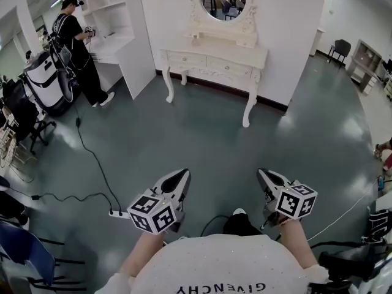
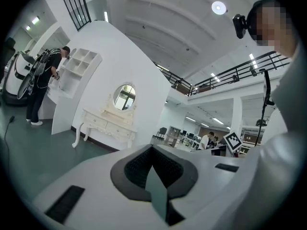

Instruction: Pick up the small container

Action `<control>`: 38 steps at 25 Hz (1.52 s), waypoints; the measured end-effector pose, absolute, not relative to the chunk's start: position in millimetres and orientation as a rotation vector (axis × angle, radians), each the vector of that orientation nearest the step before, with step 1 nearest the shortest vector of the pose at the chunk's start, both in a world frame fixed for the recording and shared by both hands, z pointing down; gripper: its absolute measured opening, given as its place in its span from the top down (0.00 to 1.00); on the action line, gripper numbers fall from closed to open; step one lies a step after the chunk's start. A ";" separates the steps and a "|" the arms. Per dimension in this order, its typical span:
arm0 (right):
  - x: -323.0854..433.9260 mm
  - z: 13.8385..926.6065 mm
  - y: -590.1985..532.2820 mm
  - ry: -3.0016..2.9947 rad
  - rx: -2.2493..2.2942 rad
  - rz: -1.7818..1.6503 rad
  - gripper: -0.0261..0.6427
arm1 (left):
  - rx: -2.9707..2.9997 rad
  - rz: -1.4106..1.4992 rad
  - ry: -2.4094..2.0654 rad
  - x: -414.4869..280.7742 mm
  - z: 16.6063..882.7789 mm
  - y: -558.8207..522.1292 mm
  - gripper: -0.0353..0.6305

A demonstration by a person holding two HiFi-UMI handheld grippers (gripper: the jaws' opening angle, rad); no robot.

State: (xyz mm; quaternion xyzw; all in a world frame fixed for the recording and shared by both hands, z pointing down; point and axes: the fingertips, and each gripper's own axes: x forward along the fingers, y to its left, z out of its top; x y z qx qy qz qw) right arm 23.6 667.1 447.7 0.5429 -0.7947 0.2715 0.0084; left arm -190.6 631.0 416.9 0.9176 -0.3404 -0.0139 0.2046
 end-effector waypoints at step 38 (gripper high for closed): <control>121.4 493.3 389.3 -2.451 1.430 0.948 0.95 | 2.320 -0.159 -1.119 -120.6 423.6 410.9 0.94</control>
